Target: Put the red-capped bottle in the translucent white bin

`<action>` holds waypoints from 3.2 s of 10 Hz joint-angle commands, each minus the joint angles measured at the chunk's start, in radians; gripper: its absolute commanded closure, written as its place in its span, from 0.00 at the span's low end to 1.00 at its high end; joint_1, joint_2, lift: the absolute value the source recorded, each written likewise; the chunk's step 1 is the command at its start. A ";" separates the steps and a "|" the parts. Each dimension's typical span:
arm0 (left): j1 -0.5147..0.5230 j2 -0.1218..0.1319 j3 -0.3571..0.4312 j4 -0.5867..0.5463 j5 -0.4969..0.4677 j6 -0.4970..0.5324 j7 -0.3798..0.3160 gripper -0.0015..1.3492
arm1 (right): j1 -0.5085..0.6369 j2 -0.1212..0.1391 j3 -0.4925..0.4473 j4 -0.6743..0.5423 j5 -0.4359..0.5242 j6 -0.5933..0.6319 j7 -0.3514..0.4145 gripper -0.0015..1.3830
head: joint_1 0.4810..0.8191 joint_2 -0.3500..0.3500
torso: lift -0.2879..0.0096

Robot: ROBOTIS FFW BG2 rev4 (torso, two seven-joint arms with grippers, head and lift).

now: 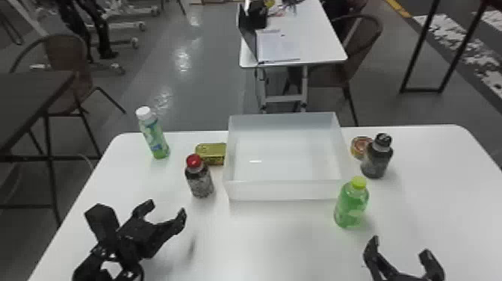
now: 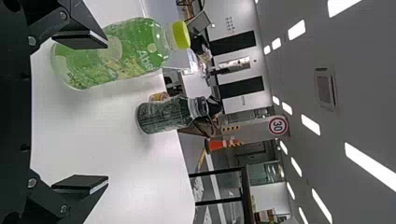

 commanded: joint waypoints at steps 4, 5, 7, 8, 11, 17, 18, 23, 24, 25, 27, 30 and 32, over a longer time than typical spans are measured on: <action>-0.164 0.067 -0.046 0.160 -0.075 0.010 -0.071 0.18 | -0.002 0.002 0.000 0.002 -0.002 0.000 0.001 0.18 | 0.63 0.69 | 0.71; -0.199 0.084 -0.065 0.202 -0.078 0.010 -0.083 0.18 | -0.002 0.003 0.000 0.003 -0.002 0.000 0.002 0.18 | 0.63 0.68 | 0.71; -0.271 0.111 -0.101 0.300 -0.097 0.002 -0.120 0.18 | -0.004 0.003 0.000 0.005 -0.003 0.000 0.004 0.18 | 0.63 0.65 | 0.71; -0.303 0.119 -0.115 0.349 -0.106 -0.015 -0.131 0.18 | -0.004 0.003 0.000 0.005 -0.003 0.000 0.005 0.18 | 0.63 0.65 | 0.71; -0.377 0.121 -0.119 0.436 -0.161 -0.058 -0.159 0.19 | -0.005 0.005 0.000 0.008 -0.006 0.000 0.007 0.18 | 0.63 0.63 | 0.71; -0.329 0.095 -0.113 0.320 -0.137 -0.008 -0.145 0.61 | -0.007 0.005 0.000 0.009 -0.011 0.000 0.011 0.18 | 0.63 0.62 | 0.71; -0.268 0.067 -0.098 0.160 -0.123 0.064 -0.114 0.61 | -0.005 0.005 0.000 0.009 -0.012 0.000 0.011 0.18 | 0.63 0.61 | 0.71; -0.262 0.075 -0.210 -0.242 -0.068 0.390 -0.071 0.61 | -0.011 0.005 0.000 0.012 -0.015 0.000 0.019 0.18 | 0.63 0.58 | 0.71; -0.306 0.098 -0.274 -0.242 -0.101 0.430 -0.094 0.61 | -0.013 0.005 0.000 0.017 -0.020 0.000 0.022 0.18 | 0.63 0.54 | 0.71; -0.355 0.105 -0.325 -0.236 -0.166 0.458 -0.132 0.61 | -0.013 0.005 -0.001 0.017 -0.020 0.000 0.022 0.18 | 0.63 0.49 | 0.71; -0.457 0.115 -0.418 -0.147 -0.295 0.438 -0.189 0.61 | -0.015 0.005 0.000 0.020 -0.021 0.000 0.024 0.18 | 0.63 0.43 | 0.71; -0.595 0.081 -0.504 0.225 -0.370 0.232 -0.205 0.61 | -0.015 0.005 -0.001 0.023 -0.028 0.000 0.030 0.18 | 0.63 0.36 | 0.71; -0.633 0.064 -0.504 0.329 -0.384 0.145 -0.175 0.38 | -0.015 0.005 0.000 0.025 -0.031 0.000 0.031 0.18 | 0.63 0.33 | 0.71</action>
